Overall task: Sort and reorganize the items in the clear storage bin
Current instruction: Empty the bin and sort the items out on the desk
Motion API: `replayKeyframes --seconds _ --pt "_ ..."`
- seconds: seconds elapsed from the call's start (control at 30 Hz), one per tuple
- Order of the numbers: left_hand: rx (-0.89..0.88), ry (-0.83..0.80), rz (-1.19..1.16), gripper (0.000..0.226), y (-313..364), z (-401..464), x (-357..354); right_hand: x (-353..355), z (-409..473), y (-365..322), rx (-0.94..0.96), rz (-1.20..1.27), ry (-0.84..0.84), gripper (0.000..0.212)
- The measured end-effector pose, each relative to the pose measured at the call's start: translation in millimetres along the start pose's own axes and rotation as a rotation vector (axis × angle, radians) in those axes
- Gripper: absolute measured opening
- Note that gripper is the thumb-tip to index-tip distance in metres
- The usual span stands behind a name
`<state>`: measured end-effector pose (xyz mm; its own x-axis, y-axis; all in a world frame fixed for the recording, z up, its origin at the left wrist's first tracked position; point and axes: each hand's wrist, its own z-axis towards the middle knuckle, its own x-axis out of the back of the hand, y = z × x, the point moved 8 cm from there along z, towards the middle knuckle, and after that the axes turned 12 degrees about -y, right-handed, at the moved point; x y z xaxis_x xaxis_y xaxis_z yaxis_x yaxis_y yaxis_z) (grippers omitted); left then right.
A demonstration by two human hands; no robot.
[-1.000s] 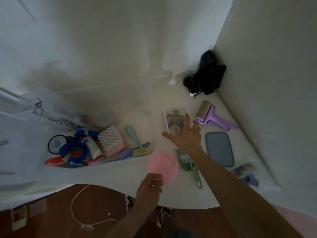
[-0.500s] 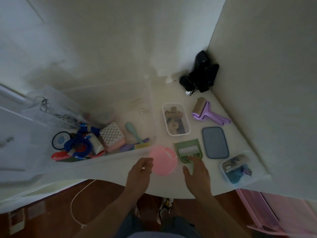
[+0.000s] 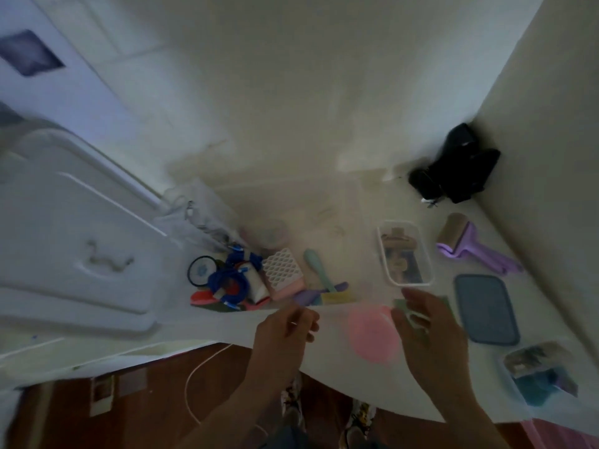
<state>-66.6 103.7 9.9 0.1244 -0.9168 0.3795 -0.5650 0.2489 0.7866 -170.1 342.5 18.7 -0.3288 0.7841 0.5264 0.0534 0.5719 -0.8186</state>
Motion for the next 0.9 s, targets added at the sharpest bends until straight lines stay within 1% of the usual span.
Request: replayKeyframes --seconds 0.07,0.13,0.2,0.27,0.33,0.4,0.47,0.5,0.57,0.63,0.67,0.7,0.77,0.83,0.9 --pt "-0.042 0.129 0.121 0.017 2 -2 47 -6 7 -41 0.096 -0.014 0.015 0.030" --pt "-0.064 0.271 0.246 0.005 -4 0 93 -24 18 -74 0.175 -0.021 -0.024 0.029" --pt "-0.050 0.361 0.307 0.026 -17 4 130 -55 34 -98 0.223 -0.030 -0.104 0.031" --pt "-0.027 0.423 0.312 0.044 -30 10 161 -94 51 -115 0.221 -0.046 -0.207 0.036" --pt "-0.023 0.446 0.249 0.054 -40 15 186 -140 70 -129 0.200 -0.082 -0.350 0.044" --pt "0.000 0.446 0.171 0.061 -47 24 205 -184 94 -140 0.216 -0.182 -0.464 0.052" --pt "-0.016 0.436 0.172 0.064 -46 32 217 -215 124 -141 0.180 -0.258 -0.499 0.058" --pt "-0.044 0.425 0.187 0.063 -44 37 221 -225 141 -137 0.116 -0.280 -0.503 0.063" --pt "-0.078 0.399 0.189 0.062 -41 45 224 -242 171 -129 0.016 -0.330 -0.504 0.082" --pt "-0.084 0.387 0.159 0.064 -43 52 226 -264 191 -131 0.040 -0.419 -0.548 0.099" --pt "-0.073 0.387 0.138 0.066 -45 55 228 -277 196 -133 0.066 -0.469 -0.579 0.103" --pt "-0.066 0.396 0.119 0.069 -46 59 231 -289 200 -134 0.085 -0.525 -0.604 0.104" --pt "-0.071 0.439 0.108 0.070 -44 66 238 -307 206 -126 0.090 -0.649 -0.620 0.100" --pt "-0.088 0.492 0.119 0.070 -39 70 246 -313 211 -115 0.109 -0.771 -0.578 0.091" --pt "-0.087 0.513 0.087 0.074 -36 73 251 -309 212 -106 0.137 -0.810 -0.533 0.088"
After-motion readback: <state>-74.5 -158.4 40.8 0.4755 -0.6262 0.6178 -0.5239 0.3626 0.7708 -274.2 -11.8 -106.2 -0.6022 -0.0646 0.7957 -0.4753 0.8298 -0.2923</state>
